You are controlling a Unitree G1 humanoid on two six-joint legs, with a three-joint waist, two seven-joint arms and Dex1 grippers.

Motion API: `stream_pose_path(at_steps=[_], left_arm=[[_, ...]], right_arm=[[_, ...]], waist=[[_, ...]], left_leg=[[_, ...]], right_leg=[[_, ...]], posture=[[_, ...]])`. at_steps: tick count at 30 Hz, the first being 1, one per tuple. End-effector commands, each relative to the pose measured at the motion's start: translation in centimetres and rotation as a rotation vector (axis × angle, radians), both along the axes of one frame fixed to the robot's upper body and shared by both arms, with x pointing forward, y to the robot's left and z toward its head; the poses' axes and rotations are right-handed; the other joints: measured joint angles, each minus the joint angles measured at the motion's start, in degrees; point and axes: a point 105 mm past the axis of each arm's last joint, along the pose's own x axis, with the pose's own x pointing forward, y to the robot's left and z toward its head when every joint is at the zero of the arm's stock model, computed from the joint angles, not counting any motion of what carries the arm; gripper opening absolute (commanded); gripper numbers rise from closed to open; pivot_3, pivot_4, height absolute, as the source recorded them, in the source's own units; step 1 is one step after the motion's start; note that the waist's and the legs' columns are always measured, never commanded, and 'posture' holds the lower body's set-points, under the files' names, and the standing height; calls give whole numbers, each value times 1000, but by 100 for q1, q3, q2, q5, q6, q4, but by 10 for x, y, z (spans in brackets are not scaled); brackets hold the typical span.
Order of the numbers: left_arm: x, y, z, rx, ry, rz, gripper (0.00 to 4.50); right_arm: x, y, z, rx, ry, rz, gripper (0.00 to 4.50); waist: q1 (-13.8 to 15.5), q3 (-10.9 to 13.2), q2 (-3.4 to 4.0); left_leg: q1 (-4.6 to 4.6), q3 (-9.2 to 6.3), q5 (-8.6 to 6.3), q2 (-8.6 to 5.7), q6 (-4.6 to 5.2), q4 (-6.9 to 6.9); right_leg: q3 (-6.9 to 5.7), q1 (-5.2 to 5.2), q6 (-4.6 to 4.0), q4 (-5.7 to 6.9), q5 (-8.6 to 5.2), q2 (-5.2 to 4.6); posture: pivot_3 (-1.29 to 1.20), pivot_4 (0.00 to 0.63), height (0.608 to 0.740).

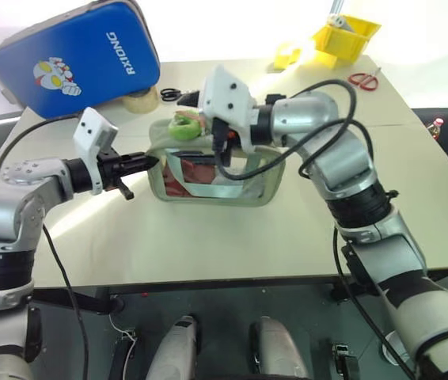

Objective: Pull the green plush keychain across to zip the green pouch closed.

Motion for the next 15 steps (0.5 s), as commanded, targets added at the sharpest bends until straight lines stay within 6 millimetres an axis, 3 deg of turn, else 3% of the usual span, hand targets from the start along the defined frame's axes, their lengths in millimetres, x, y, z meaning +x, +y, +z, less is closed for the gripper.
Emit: stream_pose_path(at_steps=[1,3,6,13,15], left_arm=[[-5,0,19,-8,-77,-11,0],[-5,0,19,-10,-77,-10,0],[-6,2,18,-10,-78,-8,0],[-7,5,14,-8,-71,-3,0],[-6,6,13,-6,-70,-5,0]], right_arm=[[3,9,10,7,-74,2,4448],[7,10,6,-1,-72,-3,4448],[13,8,2,-6,-80,-24,3640],[14,7,10,47,-54,-29,21],[13,8,12,71,-31,-29,21]], waist=[[-12,0,0],[-11,0,0],[-8,0,0],[-9,0,0],[-4,0,0]], left_leg=[[0,1,1,0,-1,0],[0,2,1,1,-2,0],[0,2,2,1,-3,0],[0,3,2,1,-3,-1],[0,3,2,1,-3,0]], right_leg=[[1,-2,0,2,0,1],[3,-3,-1,2,0,1],[4,-3,-1,2,0,1],[5,-4,-1,4,0,1],[5,-4,-1,4,1,1]], posture=[[0,150,740],[0,150,740],[0,150,740],[0,150,740],[0,150,740]])
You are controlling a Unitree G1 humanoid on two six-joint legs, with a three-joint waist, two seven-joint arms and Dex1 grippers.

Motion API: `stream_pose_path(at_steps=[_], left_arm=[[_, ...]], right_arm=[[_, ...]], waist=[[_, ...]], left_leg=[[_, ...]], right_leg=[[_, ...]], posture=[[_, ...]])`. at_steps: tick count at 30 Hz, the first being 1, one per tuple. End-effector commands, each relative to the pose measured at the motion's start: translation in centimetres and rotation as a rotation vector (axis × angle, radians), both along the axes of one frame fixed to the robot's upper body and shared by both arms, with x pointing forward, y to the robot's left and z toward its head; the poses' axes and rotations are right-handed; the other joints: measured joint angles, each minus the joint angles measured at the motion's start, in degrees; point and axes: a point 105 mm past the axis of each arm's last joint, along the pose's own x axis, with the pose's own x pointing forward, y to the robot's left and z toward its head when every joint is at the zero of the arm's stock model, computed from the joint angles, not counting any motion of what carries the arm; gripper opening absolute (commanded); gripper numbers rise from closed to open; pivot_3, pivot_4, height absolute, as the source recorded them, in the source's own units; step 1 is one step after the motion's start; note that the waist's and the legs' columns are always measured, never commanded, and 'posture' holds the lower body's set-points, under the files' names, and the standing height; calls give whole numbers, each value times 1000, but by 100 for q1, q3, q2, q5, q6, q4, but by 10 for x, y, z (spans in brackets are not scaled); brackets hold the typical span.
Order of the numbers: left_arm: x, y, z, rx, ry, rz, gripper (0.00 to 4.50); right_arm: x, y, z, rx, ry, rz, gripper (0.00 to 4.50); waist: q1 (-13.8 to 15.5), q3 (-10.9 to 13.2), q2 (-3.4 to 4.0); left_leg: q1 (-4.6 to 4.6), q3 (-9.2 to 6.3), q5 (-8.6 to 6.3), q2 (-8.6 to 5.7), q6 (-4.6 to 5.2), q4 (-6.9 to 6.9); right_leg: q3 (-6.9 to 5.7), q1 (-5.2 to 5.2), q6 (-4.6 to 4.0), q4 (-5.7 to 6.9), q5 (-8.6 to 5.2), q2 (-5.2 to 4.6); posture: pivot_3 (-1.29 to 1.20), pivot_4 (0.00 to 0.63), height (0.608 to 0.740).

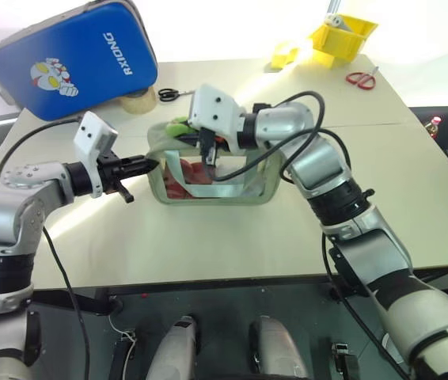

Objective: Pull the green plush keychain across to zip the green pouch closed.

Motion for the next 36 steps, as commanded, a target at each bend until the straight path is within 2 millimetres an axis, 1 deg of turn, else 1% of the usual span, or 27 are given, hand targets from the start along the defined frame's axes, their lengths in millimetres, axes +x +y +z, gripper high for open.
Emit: stream_pose_path(at_steps=[1,3,6,7,8,11,12,15,16,19,22,25,32,34,36], left_arm=[[-3,4,21,-1,-89,-3,0],[-3,5,20,3,-88,-5,0],[-3,5,19,5,-87,-8,0],[-3,5,19,5,-87,-8,0],[-3,5,18,7,-86,-7,0],[-4,7,17,10,-84,-5,0],[-4,8,16,12,-84,-1,0],[-3,10,15,15,-84,5,0],[-3,10,15,15,-85,5,0],[-1,10,15,16,-86,5,0],[-1,10,15,17,-87,4,0],[0,10,14,18,-86,0,0],[1,12,14,23,-82,0,0],[2,12,15,25,-82,0,0],[3,12,15,26,-82,-2,0]], right_arm=[[-6,3,26,99,2,13,21],[-5,1,32,160,60,-10,21],[4,-11,43,244,120,-97,21],[7,-17,45,262,131,-124,21],[12,-28,46,283,141,-176,21],[20,-50,46,314,158,-277,21],[23,-62,44,324,166,-321,21],[27,-90,36,331,172,-419,21],[28,-95,34,332,172,-438,21],[33,-118,28,348,174,-523,21],[35,-131,25,364,170,-576,21],[41,-155,17,403,178,-673,21],[46,-183,10,509,203,-792,21],[48,-191,8,554,229,-826,21],[49,-198,1,607,274,-867,21]], waist=[[2,0,0],[-1,0,0],[9,0,0],[12,0,0],[13,0,0],[14,0,0],[15,0,0],[21,0,0],[18,0,0],[4,0,0],[-7,0,0],[10,-1,-1],[4,-1,-1],[8,-1,-1],[9,-1,-1]], left_leg=[[0,0,0,0,-1,0],[0,0,1,0,-1,0],[0,-1,1,0,-2,0],[0,-1,1,0,-2,0],[0,0,2,0,-3,0],[0,2,1,0,-3,-1],[0,2,1,0,-3,-1],[0,5,1,-1,-2,-2],[0,6,1,-1,-2,-1],[0,16,1,0,-1,-1],[0,40,2,1,1,-4],[0,49,2,2,1,-4],[0,59,2,2,3,-3],[0,61,2,2,3,-3],[0,63,2,2,3,-4]], right_leg=[[0,0,0,0,0,0],[0,-1,-1,2,0,0],[1,-2,-1,4,1,0],[1,-2,-2,4,1,0],[2,-2,-2,4,1,0],[5,-4,-2,4,1,0],[6,-5,-2,4,1,0],[7,-5,-2,3,1,-1],[9,-5,-2,3,1,-1],[18,-12,-2,7,1,-1],[43,-28,-2,19,1,0],[49,-30,-2,18,1,0],[58,-34,-2,20,2,-1],[60,-34,-2,20,2,-1],[61,-34,-2,20,2,-1]], posture=[[0,150,740],[0,150,740],[0,150,740],[0,150,740],[0,150,740],[0,150,740],[0,150,740],[0,150,740],[0,150,740],[0,150,740],[0,150,740],[0,150,740],[0,150,740],[0,150,740],[0,150,740]])
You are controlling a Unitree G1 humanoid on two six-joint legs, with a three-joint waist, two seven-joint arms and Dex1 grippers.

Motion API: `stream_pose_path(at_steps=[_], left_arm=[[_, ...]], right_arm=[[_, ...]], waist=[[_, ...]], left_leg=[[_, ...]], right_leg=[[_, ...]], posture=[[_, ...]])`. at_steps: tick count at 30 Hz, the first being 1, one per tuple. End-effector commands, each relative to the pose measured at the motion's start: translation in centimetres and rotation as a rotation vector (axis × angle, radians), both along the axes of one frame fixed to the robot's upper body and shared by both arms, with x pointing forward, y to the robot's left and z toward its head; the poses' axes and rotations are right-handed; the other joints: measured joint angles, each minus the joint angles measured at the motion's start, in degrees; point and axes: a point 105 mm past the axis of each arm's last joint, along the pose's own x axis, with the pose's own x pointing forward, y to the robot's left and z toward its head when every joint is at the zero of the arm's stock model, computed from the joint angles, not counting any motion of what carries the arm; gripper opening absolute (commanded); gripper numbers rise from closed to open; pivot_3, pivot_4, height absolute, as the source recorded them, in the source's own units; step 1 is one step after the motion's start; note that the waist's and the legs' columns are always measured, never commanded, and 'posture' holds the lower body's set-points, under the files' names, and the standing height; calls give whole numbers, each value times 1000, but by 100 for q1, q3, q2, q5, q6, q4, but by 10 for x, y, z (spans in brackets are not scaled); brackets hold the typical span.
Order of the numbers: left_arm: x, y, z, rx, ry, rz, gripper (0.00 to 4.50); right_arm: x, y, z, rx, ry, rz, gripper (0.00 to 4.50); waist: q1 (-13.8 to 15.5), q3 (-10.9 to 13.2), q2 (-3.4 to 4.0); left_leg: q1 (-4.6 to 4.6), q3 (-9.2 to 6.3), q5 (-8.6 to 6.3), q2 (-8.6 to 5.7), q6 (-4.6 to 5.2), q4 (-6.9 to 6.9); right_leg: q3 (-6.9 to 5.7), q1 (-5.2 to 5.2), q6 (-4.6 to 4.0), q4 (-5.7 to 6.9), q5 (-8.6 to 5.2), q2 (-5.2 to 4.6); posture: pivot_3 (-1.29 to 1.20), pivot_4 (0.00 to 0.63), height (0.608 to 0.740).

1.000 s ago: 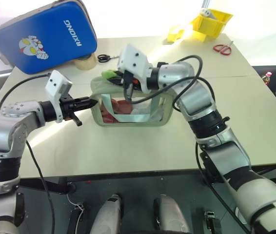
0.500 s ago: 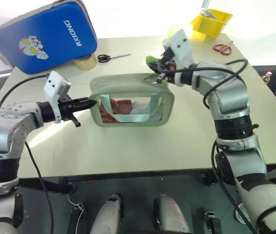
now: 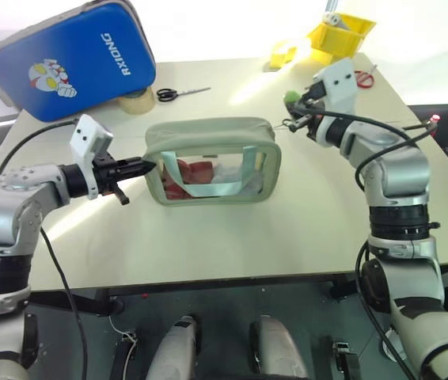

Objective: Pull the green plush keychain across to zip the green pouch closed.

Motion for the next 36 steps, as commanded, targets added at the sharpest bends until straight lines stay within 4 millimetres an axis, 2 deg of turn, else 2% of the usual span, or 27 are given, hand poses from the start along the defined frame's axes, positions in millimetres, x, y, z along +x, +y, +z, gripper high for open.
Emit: stream_pose_path(at_steps=[1,6,9,11,18,21,22,24,30,31,33,36], left_arm=[[1,6,14,22,-60,17,0],[1,7,14,26,-62,16,0],[2,7,15,30,-64,17,0],[1,8,15,31,-65,17,0],[1,7,15,34,-66,19,0],[1,7,16,35,-68,20,0],[1,8,16,35,-69,21,0],[1,8,16,35,-71,23,0],[3,5,17,30,-80,23,0],[3,4,17,30,-81,22,0],[3,4,18,30,-83,20,0],[3,5,19,35,-86,20,0]], right_arm=[[0,-21,-1,100,9,-93,21],[-5,-18,-49,202,156,-117,21],[-11,-8,-80,280,257,-121,21],[-14,-2,-93,313,294,-127,21],[-14,8,-114,352,334,-164,21],[-12,6,-110,361,316,-165,21],[-11,4,-105,364,300,-165,572],[-10,2,-97,374,279,-148,1081],[-10,-5,-72,315,221,-65,4167],[-11,-7,-64,301,204,-42,4468],[-14,-11,-49,284,180,23,4468],[-28,-17,-14,238,134,217,4468]], waist=[[-1,0,0],[-4,0,-1],[-17,0,-1],[-18,0,0],[-14,-1,-1],[-12,-1,0],[-11,-1,0],[-8,-1,0],[-7,-1,0],[-7,0,0],[-3,0,0],[2,0,1]], left_leg=[[0,1,0,0,0,0],[0,6,0,1,1,0],[2,17,-1,3,3,0],[7,28,-2,10,4,0],[12,53,-4,35,8,0],[13,58,-4,44,9,0],[13,59,-4,45,9,0],[13,61,-4,46,9,0],[13,67,-5,47,11,0],[13,67,-6,48,11,0],[13,69,-6,48,11,0],[12,72,-7,49,13,1]], right_leg=[[1,0,0,0,0,0],[5,-2,0,0,0,0],[14,-6,0,4,0,1],[21,-6,-1,7,1,6],[35,-11,-4,10,6,23],[38,-14,-9,10,9,32],[38,-14,-10,10,10,34],[39,-14,-11,10,12,35],[43,-17,-10,9,12,35],[43,-17,-10,9,12,36],[44,-17,-10,9,12,36],[44,-18,-9,6,13,36]], posture=[[0,150,740],[0,150,740],[0,150,740],[0,150,740],[0,150,740],[0,150,740],[0,150,740],[0,150,740],[0,150,740],[0,150,740],[0,150,740],[0,150,740]])
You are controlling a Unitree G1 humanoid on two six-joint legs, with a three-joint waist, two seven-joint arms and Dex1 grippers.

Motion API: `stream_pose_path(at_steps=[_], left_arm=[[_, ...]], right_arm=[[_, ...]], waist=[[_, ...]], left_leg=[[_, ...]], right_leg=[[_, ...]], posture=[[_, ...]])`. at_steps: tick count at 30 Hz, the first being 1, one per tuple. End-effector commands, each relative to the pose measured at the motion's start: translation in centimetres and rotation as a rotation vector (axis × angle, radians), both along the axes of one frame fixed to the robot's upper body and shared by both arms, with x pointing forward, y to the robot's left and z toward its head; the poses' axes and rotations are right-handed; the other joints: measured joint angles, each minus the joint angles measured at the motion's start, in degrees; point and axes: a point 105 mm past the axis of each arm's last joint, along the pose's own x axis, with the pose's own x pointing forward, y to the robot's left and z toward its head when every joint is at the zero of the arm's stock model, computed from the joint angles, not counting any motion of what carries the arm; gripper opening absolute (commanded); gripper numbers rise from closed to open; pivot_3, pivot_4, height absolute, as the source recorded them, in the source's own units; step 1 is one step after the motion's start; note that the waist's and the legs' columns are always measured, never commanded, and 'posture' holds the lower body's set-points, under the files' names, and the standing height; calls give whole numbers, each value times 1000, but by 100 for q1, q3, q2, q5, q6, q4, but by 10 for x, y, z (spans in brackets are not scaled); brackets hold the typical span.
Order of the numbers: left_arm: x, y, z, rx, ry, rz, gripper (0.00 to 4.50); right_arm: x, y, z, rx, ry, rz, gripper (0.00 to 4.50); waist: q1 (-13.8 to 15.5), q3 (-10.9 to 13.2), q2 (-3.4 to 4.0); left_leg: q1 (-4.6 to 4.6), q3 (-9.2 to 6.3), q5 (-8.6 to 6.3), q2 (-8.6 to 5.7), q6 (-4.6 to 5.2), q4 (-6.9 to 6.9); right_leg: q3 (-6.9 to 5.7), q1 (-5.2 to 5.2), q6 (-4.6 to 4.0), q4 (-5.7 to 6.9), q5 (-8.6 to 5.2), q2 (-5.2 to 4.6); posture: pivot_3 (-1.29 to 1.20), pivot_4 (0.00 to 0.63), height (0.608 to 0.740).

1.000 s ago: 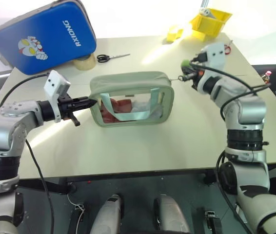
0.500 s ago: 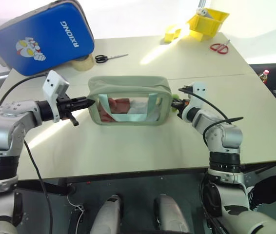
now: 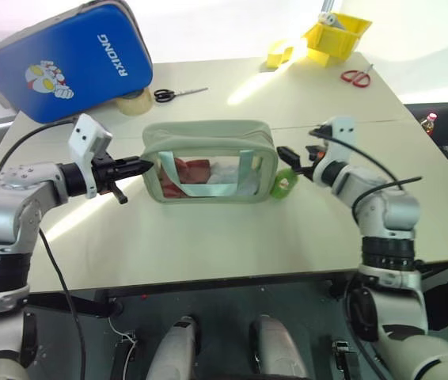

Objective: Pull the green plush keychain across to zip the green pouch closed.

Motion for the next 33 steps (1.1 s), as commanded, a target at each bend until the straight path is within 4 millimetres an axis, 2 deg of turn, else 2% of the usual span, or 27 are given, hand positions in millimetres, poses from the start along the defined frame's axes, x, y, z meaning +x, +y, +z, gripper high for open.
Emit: stream_pose_path(at_steps=[1,2,3,5,11,12,15,19,23,26,29,31,33], left_arm=[[-1,0,20,11,-76,-12,0],[-2,-1,21,11,-78,-21,0],[-5,-3,23,4,-75,-40,592],[-11,-7,28,-4,-63,-81,1152],[-22,6,63,-16,-75,-59,4295],[-24,12,65,8,-79,-45,4482],[-27,27,72,52,-93,3,4482],[-31,68,70,124,-83,146,4482],[-34,100,35,99,-40,277,4482],[-35,108,1,102,-21,356,4482],[-31,107,-41,-5,-19,514,4482],[-29,97,-60,-66,-30,581,4482],[-26,88,-71,-118,-48,640,4482]], right_arm=[[-19,2,51,-29,-129,236,4468],[-23,1,56,-60,-137,282,4468],[-30,2,60,-108,-141,348,4500],[-40,2,63,-172,-134,443,4500],[-58,8,72,-292,-143,601,4500],[-62,10,73,-299,-142,625,4500],[-70,15,73,-313,-142,668,4500],[-94,27,62,-361,-129,752,4500],[-92,29,54,-342,-164,652,4500],[-82,25,44,-299,-176,514,4500],[-64,2,8,-310,-182,222,4500],[-57,-17,-17,-306,-176,41,4500],[-54,-33,-40,-300,-159,-113,4500]], waist=[[1,0,0],[2,0,0],[-3,0,-1],[-9,-1,-3],[-22,1,-5],[-22,2,-4],[-11,2,-3],[3,2,-3],[8,1,-3],[27,1,-6],[122,-12,-18],[207,-13,-25],[242,-12,-27]], left_leg=[[0,0,-1,0,2,0],[-1,1,-2,0,4,0],[-2,4,-4,0,7,0],[-1,6,-9,3,15,1],[-2,10,-12,15,20,4],[-2,11,-12,16,19,4],[-2,13,-13,17,19,-1],[-1,12,-13,21,19,-1],[-1,15,-13,23,19,0],[0,15,-13,28,19,1],[1,11,-14,32,18,1],[-8,13,-13,27,18,6],[-13,12,-13,18,17,14]], right_leg=[[0,2,1,-3,0,1],[0,3,1,-5,0,1],[0,3,2,-9,1,1],[0,7,2,-17,0,5],[1,4,-1,-19,2,16],[2,3,0,-19,2,16],[5,1,0,-21,2,17],[5,1,-1,-22,2,18],[10,2,-2,-25,2,17],[13,2,-7,-27,6,16],[13,7,-10,-32,7,12],[14,2,-1,-34,12,6],[14,3,4,-33,15,-4]], posture=[[0,150,740],[0,150,740],[0,150,740],[0,150,740],[0,150,740],[0,150,740],[0,150,740],[0,150,740],[0,150,740],[0,150,740],[0,150,740],[0,150,740],[0,150,740]])
